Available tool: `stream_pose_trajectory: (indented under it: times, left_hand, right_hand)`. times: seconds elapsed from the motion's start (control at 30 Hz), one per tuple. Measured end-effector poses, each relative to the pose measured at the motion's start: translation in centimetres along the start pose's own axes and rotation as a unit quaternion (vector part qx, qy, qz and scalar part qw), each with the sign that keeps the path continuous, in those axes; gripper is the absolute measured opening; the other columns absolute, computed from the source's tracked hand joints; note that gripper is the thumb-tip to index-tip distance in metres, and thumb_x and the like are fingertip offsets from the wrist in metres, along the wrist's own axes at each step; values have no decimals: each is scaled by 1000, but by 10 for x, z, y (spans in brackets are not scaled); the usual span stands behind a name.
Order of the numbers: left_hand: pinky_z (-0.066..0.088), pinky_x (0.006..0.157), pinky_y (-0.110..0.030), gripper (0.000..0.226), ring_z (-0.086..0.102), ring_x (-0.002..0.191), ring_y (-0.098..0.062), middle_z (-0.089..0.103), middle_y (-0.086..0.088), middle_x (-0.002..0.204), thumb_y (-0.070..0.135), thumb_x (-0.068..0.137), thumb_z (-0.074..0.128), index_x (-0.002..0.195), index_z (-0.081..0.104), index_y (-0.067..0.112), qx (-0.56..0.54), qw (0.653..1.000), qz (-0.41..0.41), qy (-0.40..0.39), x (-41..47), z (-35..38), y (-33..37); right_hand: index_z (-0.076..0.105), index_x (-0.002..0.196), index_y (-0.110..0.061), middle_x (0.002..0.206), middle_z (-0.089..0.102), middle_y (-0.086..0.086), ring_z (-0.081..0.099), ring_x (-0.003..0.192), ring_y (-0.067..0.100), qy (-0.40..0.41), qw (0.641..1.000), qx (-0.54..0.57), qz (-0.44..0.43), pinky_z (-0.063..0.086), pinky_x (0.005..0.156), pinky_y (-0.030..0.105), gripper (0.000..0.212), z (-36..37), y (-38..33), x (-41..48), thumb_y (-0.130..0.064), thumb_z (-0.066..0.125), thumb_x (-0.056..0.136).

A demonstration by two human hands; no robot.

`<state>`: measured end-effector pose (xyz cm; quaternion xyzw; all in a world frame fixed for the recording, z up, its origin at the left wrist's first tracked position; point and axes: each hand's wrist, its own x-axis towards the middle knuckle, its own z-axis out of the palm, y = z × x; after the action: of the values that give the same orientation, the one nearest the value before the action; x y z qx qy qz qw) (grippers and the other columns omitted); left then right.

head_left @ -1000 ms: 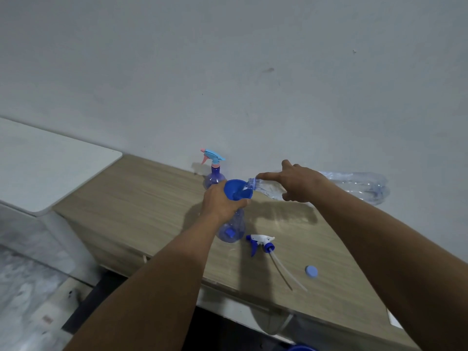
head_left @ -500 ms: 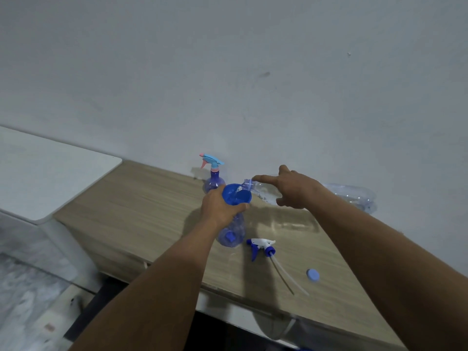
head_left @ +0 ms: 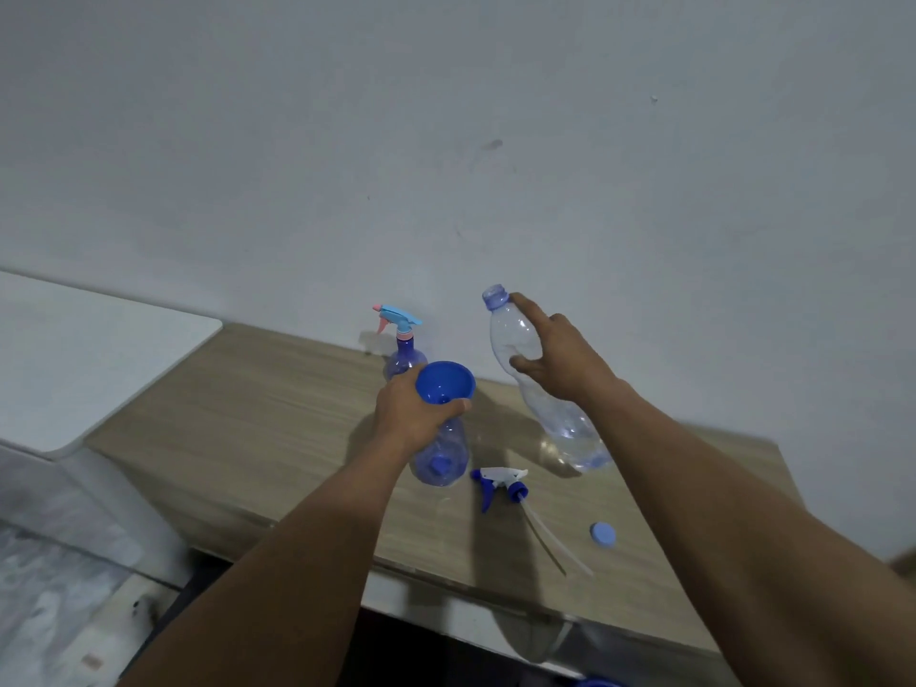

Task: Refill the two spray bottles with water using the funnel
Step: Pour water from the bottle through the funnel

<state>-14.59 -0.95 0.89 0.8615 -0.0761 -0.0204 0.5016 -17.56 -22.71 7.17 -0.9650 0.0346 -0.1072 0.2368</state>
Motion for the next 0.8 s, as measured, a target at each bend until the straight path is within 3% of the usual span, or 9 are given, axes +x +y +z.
stream_pose_trajectory:
  times: [0.1,0.2,0.4,0.53,0.7,0.8]
  left_hand:
    - [49,73,-25,54,63,93,-15,67,6,101,44,64,88,109,64,26,-6,1000,4,-4,-1,0,0]
    - [52,79,-30,55,62,96,-16,67,5,104,43,65,88,110,63,26,-12,1000,7,-3,-2,0,1]
    - [53,80,-31,56,63,94,-15,66,5,103,41,63,89,110,61,28,-12,1000,6,-4,-4,-1,3]
    - [54,79,-30,58,64,92,-13,68,7,101,43,62,89,111,63,29,-17,1000,7,0,-3,0,1]
    - [54,79,-31,51,64,90,-11,68,10,97,44,66,86,108,62,31,-4,1000,12,-21,-4,-4,3]
    - [54,79,-32,47,64,90,-10,66,11,95,43,68,85,106,59,33,1,999,21,-31,-6,-7,6]
  right_hand:
    - [19,154,-40,97,52,15,54,77,27,47,997,61,21,36,60,27,80,7,5,2,-24,66,91]
    - [18,155,-36,109,55,14,57,89,28,68,991,107,36,42,72,32,80,20,6,3,-25,66,93]
    - [18,155,-28,129,48,14,49,103,23,105,981,159,37,39,84,31,78,33,11,8,-20,66,93]
    - [19,151,-26,139,47,10,52,122,29,116,969,211,55,43,92,33,81,28,19,6,-20,72,90]
    - [15,157,-26,148,45,8,48,129,28,94,976,187,64,40,95,32,95,15,15,3,-22,78,86]
    - [-1,160,-27,157,35,9,41,139,30,79,983,147,76,40,106,38,109,8,16,-2,-33,78,85]
